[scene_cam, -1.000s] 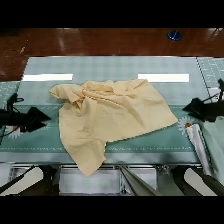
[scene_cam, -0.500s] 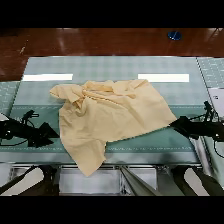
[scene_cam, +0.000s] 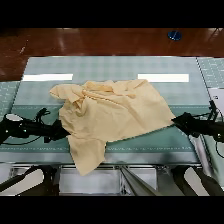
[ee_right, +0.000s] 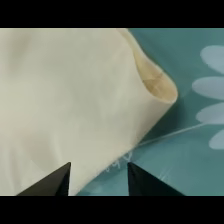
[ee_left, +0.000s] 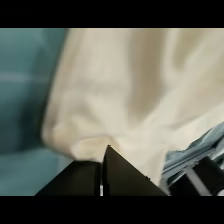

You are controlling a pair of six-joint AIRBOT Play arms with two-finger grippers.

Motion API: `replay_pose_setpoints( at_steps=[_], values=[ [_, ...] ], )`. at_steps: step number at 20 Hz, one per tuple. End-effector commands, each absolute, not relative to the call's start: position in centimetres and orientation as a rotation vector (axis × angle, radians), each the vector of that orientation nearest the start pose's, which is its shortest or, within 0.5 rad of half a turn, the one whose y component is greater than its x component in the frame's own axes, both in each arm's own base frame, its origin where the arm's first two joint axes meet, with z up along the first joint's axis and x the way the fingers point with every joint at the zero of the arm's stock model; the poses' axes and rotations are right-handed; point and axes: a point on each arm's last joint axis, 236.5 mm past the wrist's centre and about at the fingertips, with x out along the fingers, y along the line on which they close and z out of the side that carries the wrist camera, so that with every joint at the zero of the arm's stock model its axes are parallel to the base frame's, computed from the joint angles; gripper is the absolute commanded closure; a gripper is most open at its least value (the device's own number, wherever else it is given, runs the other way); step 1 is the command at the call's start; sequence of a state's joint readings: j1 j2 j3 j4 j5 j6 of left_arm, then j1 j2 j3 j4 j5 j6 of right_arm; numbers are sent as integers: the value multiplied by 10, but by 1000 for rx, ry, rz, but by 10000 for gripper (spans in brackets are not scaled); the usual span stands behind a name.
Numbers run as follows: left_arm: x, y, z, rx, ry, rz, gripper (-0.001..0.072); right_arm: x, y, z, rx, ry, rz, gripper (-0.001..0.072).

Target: Fold the shirts.

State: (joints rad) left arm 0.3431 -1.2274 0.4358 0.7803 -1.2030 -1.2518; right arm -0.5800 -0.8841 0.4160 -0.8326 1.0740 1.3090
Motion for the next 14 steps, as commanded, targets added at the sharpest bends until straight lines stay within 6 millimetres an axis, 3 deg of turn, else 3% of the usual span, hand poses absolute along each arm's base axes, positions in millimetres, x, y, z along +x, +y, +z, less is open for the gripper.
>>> replay_pose_setpoints(
  at_steps=[1,5,7,10,14],
  values=[
    [227,-113,-85,-1035,1538,-366,689,244,-32,-64,977,1140,-150,302],
    [227,-113,-85,-1020,1530,-378,689,238,-31,-75,988,1184,-159,302],
    [227,-113,-85,-1020,1530,-379,689,246,-35,-84,1032,1172,-176,302],
    [228,-112,-85,-1019,1528,-376,689,263,-23,-93,1120,1164,-82,302],
    [228,-112,-85,-1008,1523,-386,689,268,-20,-118,1212,1205,-86,303]
  ],
)
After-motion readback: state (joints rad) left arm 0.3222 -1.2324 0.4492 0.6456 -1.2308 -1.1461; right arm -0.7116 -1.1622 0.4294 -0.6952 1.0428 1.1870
